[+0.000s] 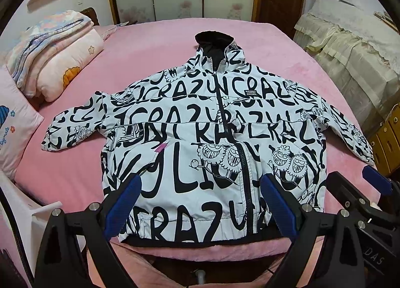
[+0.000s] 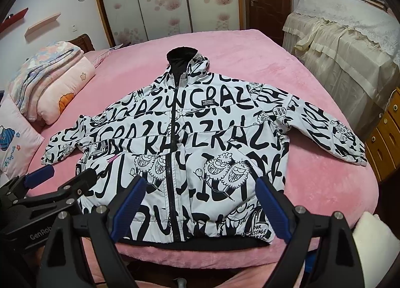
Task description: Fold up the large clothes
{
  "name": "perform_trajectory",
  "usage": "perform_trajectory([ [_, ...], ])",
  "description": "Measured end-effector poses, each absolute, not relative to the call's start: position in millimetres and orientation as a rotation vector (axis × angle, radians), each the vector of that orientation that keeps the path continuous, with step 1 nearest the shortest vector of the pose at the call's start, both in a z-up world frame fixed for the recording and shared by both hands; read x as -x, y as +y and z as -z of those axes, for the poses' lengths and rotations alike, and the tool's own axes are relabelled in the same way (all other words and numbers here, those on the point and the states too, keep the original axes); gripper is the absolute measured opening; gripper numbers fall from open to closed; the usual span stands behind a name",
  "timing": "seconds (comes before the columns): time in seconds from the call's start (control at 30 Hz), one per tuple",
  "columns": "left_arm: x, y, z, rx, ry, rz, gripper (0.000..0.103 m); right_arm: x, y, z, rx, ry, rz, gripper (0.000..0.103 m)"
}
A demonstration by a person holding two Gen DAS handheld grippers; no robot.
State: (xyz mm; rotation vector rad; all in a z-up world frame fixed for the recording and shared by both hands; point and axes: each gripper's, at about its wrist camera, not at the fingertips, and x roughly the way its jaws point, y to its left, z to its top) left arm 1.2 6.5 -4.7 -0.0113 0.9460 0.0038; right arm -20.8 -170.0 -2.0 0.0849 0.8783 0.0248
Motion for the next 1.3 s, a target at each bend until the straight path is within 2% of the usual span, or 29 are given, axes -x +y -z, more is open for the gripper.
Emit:
perform_trajectory([
  [1.3,3.4,9.1,6.6,0.01,0.947,-0.008,0.095,25.9,-170.1,3.4,-0.098,0.874,-0.028,0.09],
])
